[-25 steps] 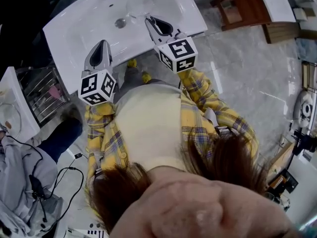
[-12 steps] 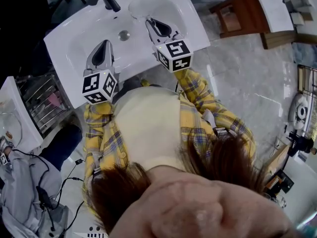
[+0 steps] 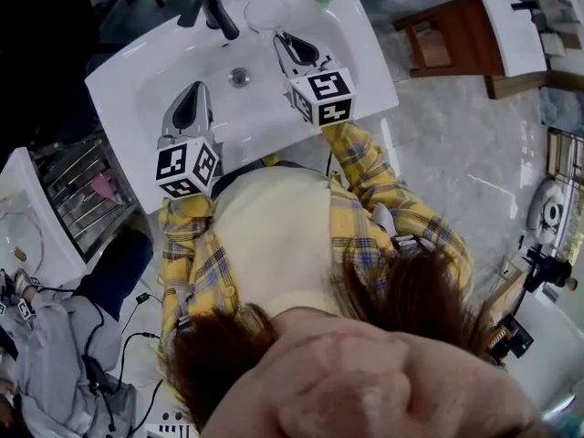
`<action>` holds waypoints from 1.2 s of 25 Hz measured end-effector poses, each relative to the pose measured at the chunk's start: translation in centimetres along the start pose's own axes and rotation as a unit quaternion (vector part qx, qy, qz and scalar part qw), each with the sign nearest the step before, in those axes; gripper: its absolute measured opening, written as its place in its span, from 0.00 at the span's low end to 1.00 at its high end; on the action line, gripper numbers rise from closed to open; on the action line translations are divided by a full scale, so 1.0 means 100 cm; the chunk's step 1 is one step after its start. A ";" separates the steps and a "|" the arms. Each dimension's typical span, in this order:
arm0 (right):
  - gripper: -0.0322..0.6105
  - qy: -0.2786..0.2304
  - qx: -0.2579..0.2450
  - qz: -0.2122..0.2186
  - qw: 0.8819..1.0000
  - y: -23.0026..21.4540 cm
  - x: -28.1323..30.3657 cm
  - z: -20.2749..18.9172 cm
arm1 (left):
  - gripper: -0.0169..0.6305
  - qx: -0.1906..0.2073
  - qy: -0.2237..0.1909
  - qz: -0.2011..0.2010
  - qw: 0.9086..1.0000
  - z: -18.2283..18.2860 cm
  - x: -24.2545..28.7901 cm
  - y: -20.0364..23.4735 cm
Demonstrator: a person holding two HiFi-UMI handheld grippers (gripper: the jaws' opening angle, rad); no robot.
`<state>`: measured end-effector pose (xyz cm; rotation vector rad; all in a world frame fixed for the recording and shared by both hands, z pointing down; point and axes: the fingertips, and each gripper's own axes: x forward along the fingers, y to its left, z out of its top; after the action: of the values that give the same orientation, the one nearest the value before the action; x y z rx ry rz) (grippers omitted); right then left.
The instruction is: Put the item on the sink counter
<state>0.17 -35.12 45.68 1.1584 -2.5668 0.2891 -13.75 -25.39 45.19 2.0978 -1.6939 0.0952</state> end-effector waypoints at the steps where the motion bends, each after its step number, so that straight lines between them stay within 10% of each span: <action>1: 0.11 0.001 0.000 -0.001 1.000 -0.001 0.004 -0.001 | 0.03 -0.002 0.001 0.001 1.000 -0.001 0.001 0.003; 30: 0.11 -0.021 -0.017 -0.006 1.000 -0.018 0.066 -0.012 | 0.03 -0.013 0.010 0.024 1.000 -0.007 0.021 0.031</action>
<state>-2.34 -40.48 49.27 1.1793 -2.5897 0.2192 -16.04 -27.51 47.44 2.0318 -1.7246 0.1087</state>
